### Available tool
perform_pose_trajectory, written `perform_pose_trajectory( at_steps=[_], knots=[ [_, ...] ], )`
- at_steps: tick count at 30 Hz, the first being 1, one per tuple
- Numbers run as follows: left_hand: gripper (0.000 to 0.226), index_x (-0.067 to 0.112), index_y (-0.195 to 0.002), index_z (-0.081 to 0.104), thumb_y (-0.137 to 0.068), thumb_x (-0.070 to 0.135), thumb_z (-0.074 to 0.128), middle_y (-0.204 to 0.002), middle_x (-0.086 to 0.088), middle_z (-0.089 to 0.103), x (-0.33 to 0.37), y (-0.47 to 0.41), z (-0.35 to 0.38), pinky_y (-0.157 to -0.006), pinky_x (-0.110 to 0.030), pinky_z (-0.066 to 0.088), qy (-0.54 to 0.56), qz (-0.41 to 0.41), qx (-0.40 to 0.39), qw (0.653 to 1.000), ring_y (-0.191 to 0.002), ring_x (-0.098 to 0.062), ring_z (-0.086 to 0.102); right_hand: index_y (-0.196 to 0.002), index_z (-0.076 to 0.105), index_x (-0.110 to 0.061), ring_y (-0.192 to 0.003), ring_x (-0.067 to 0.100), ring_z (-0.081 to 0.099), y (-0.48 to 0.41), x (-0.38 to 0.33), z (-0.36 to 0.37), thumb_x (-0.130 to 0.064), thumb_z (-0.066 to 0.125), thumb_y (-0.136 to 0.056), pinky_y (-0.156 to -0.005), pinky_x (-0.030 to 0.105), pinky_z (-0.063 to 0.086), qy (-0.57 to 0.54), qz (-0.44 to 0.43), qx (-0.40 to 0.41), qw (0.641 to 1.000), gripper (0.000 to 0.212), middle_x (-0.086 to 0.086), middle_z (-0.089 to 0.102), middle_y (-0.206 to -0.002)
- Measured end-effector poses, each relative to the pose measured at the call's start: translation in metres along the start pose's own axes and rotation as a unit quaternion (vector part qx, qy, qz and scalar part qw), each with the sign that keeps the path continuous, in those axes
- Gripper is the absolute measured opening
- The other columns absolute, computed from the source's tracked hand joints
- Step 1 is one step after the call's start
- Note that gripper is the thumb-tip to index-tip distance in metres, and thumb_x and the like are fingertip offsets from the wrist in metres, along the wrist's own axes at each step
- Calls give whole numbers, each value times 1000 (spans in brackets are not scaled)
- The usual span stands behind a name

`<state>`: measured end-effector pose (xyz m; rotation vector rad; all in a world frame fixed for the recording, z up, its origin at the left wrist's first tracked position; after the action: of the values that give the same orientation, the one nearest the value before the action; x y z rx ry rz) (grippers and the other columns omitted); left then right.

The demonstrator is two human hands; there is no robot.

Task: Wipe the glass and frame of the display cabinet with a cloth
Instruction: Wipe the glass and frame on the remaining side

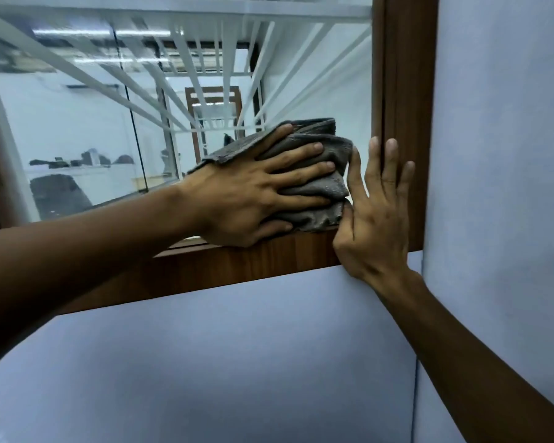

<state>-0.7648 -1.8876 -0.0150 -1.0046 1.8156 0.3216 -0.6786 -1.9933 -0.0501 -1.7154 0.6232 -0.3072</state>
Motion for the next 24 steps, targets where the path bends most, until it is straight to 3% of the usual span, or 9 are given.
perform_pose_trajectory(
  at_steps=[4,6,10,14,18,20,21,22,24],
  knots=[
    [61,32,-165,25,-109,54,31,-175,-5,13,-22,58,-6,-128,-61,3,-20,-41,-2,999,-162,-32,4,-164,19,-19,-159,33,-4,-15,-43,10,-33,40,-99,-120,69,-11,-6,-45,-24,999,70,15,5,-172],
    [62,32,-166,21,-109,56,30,-175,-5,10,-33,95,-8,-129,-61,2,-32,-79,-19,996,-162,-32,2,-165,17,-20,-159,35,-4,-22,-77,18,-36,42,-101,-121,70,-8,-36,-98,-44,994,71,17,3,-172],
    [69,30,-167,14,-107,61,31,-175,-8,5,-46,166,-11,-128,-61,-4,-50,-254,-11,966,-162,-36,0,-165,10,-28,-159,33,-8,-30,-143,34,-39,36,-102,-120,72,-8,-47,-155,-57,985,69,17,-4,-172],
    [75,29,-167,12,-104,62,36,-175,-10,-1,-48,206,-8,-127,-60,-7,2,-496,58,867,-161,-34,-8,-165,12,-27,-159,33,-7,-36,-194,42,-37,33,-102,-121,69,-8,-63,-188,-29,980,67,18,-3,-172],
    [75,26,-167,12,-104,57,36,-175,-11,-4,-60,218,-14,-128,-55,-9,35,-633,166,755,-161,-31,-12,-165,17,-21,-160,32,-1,-48,-229,46,-33,30,-105,-121,68,-6,-69,-236,0,969,63,18,2,-172],
    [75,25,-168,7,-105,57,33,-175,-11,-11,-53,218,-8,-128,-52,-13,57,-692,187,695,-160,-28,-19,-165,18,-19,-160,32,2,-53,-230,47,-31,32,-105,-122,67,-5,-70,-243,12,968,62,17,4,-172],
    [76,25,-168,2,-105,57,32,-174,-11,-16,-46,213,-4,-127,-53,-15,68,-703,184,684,-159,-28,-23,-164,20,-18,-160,33,4,-53,-228,47,-30,33,-105,-122,67,-4,-75,-247,20,966,62,17,7,-172],
    [77,25,-168,-2,-106,57,30,-173,-12,-20,-40,207,0,-126,-54,-18,73,-695,171,694,-158,-29,-27,-164,23,-17,-160,33,6,-53,-225,46,-29,33,-105,-123,67,-2,-78,-256,27,963,61,18,9,-171],
    [78,27,-167,-4,-105,59,31,-172,-13,-23,-37,206,4,-125,-56,-20,67,-643,130,752,-156,-31,-30,-163,25,-18,-159,34,7,-53,-219,45,-31,33,-106,-124,67,0,-68,-277,34,958,59,17,11,-171]
  ],
)
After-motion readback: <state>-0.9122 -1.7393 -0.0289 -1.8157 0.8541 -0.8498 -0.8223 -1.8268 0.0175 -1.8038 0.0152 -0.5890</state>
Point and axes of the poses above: each hand's wrist, its own y-axis away from the middle knuckle, its own z-axis out of the palm, x = y × z, the point moved 9 cm from there along -y, towards the middle knuckle
